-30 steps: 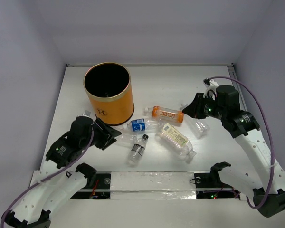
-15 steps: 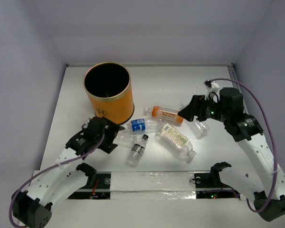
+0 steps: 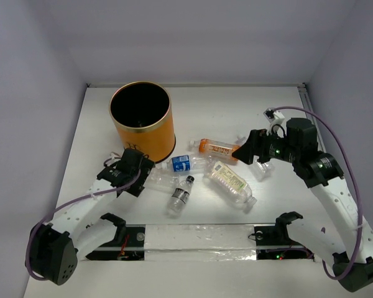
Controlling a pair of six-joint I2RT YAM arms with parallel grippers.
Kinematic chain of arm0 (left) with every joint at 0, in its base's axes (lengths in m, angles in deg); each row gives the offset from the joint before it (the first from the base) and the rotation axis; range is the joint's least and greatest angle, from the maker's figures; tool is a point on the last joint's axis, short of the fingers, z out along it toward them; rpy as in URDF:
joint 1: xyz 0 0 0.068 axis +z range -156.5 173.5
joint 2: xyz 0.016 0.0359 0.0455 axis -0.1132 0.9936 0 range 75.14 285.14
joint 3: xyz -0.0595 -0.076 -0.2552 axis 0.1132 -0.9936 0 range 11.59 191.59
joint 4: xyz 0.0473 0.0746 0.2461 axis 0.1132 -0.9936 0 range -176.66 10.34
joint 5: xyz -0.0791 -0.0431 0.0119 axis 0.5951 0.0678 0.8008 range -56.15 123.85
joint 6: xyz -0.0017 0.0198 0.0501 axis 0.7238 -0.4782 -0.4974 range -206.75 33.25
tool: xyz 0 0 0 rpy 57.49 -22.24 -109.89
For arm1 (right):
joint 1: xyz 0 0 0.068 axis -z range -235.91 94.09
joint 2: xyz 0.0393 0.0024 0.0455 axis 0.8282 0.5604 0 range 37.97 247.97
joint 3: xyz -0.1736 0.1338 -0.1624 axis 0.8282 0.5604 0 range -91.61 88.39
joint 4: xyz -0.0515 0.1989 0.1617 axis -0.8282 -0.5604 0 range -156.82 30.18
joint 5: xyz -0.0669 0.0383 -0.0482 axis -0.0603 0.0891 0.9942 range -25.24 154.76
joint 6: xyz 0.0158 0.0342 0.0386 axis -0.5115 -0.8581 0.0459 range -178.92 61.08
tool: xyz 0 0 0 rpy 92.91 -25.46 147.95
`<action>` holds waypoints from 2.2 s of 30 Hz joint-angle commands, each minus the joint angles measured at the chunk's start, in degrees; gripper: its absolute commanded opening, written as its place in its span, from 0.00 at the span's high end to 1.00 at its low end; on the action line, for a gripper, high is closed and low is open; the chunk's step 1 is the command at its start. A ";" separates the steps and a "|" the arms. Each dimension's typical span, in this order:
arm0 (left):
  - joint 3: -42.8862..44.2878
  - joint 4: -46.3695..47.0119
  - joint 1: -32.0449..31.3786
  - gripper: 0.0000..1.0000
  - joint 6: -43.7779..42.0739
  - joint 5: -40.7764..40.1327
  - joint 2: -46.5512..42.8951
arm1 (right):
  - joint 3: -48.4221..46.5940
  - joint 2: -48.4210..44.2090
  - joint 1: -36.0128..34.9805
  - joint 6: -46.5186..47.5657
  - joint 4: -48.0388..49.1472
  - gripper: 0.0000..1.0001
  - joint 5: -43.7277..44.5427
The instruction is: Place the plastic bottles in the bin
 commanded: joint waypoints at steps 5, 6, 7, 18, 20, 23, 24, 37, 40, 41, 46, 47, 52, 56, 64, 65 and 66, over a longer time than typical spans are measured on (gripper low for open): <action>-0.61 3.65 0.78 0.01 -1.17 -5.35 3.13 | 1.73 -0.12 -0.47 2.26 0.27 0.15 -3.21; -0.61 4.53 0.78 0.01 -1.43 -5.44 4.52 | 1.99 0.05 -0.47 2.61 0.09 0.15 -3.03; -0.52 4.88 0.78 0.01 -1.78 -5.79 5.15 | 2.43 0.23 -0.47 2.78 -0.17 0.15 -2.68; -0.78 9.28 0.78 0.16 -3.36 -7.11 10.69 | 6.56 1.02 -1.08 2.09 1.58 0.14 -3.21; -1.40 8.85 0.78 0.23 -3.45 -7.46 9.90 | 7.18 1.02 -1.70 1.56 2.28 0.14 -2.77; -2.19 7.53 0.78 0.43 -3.89 -7.63 7.79 | 9.11 0.76 -3.19 -0.03 3.78 0.15 -2.07; -2.37 7.00 0.78 0.48 -3.89 -7.63 6.49 | 9.64 0.67 -4.24 -1.16 4.13 0.15 -1.81; 7.11 -9.68 -2.11 0.58 -13.55 -5.61 -7.76 | 12.28 2.51 -22.59 -16.28 12.12 0.07 10.13; 14.84 -13.03 -3.96 0.56 -16.36 -6.58 -8.73 | 9.65 6.90 -26.03 -18.30 12.39 0.07 13.48; 16.95 -13.74 -5.36 0.56 -16.89 -7.36 -8.82 | 8.86 8.13 -28.05 -18.74 12.31 0.07 14.36; 31.62 -13.48 -10.64 0.55 -22.16 -9.12 -7.24 | 7.88 14.11 -30.88 -23.31 14.32 0.06 18.67; 34.17 -13.48 -11.60 0.55 -22.78 -11.39 -6.72 | 8.15 15.77 -30.88 -24.01 15.81 0.06 18.85; 54.99 -12.69 -14.16 0.53 -31.29 -18.43 1.18 | 7.62 20.79 -34.65 -28.40 19.95 0.06 21.74; 70.03 -12.00 -14.16 0.51 -46.37 -30.00 9.62 | 7.88 25.54 -36.33 -30.70 24.16 0.03 24.20; 79.56 -0.75 -6.18 0.46 -65.58 -39.01 22.12 | 8.06 32.22 -36.94 -35.88 29.71 0.00 26.85; 77.72 1.09 -3.12 0.46 -65.94 -38.14 21.86 | 7.80 33.53 -37.64 -36.23 30.23 0.00 28.68; 73.70 2.67 -1.26 0.46 -66.03 -36.91 20.72 | 7.36 34.24 -37.65 -36.59 30.15 0.00 29.04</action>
